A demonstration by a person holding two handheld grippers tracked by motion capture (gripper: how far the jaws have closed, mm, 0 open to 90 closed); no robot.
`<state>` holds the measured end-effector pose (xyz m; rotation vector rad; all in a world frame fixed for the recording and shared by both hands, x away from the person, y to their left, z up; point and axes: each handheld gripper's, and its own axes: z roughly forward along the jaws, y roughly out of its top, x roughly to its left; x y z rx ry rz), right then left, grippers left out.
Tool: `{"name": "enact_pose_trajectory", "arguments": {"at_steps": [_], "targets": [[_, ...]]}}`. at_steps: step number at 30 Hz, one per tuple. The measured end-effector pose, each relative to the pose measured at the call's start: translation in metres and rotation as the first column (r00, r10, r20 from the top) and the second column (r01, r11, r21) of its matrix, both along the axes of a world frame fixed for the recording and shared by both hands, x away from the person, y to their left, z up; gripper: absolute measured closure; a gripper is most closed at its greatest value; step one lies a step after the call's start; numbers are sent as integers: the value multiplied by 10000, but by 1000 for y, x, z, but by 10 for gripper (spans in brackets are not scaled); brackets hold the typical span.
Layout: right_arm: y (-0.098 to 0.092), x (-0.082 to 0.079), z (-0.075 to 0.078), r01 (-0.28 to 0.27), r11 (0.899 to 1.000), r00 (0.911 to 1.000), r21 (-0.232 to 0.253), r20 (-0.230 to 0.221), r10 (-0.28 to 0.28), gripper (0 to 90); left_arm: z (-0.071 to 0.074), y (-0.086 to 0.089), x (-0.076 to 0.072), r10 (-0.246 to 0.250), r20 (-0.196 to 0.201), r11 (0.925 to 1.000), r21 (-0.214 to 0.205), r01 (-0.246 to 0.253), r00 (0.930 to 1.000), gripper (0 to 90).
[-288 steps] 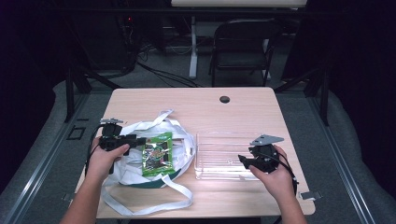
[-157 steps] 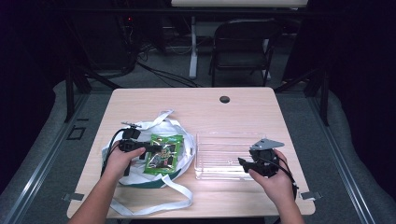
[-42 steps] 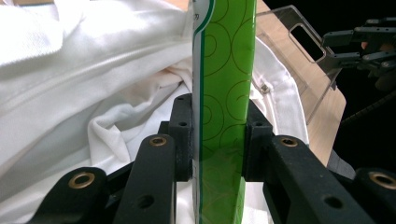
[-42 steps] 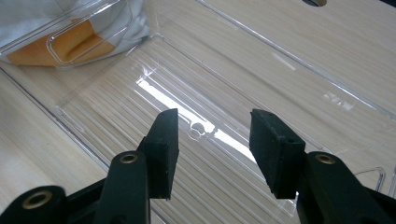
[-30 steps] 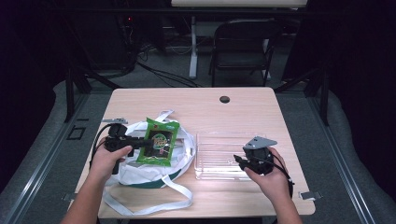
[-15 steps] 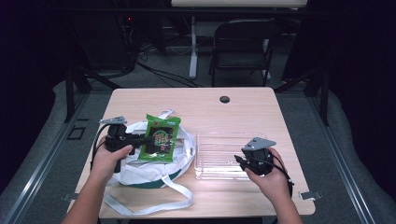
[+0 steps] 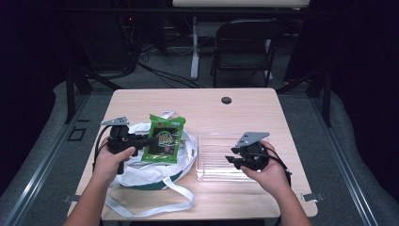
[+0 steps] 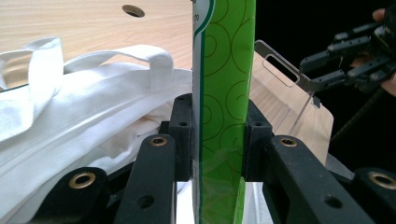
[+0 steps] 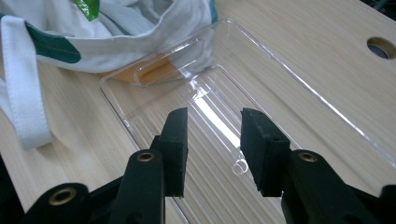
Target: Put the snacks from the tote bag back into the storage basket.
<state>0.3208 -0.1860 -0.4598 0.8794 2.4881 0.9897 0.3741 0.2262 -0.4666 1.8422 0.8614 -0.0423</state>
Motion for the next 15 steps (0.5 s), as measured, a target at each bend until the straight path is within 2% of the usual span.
{"name": "enact_pose_trajectory", "arguments": {"at_steps": [6,9,12,15], "targets": [[9,11,21,-699,9972,9975,-280,-160,695,623,3,-1,-2,-68,29,9997,-245,69,10000,718],[15,16,27,-1033,9941,9941,-331,-374,1020,621,5,-2,-3,-123,81,9995,-294,125,9999,718],[21,19,32,-1380,9887,9894,-593,-544,1348,621,6,-4,-4,-178,147,9994,-299,183,9997,718],[27,22,37,-1602,9853,9860,-593,-554,1570,621,8,-7,-6,-249,198,9991,-336,256,9995,718]]}}
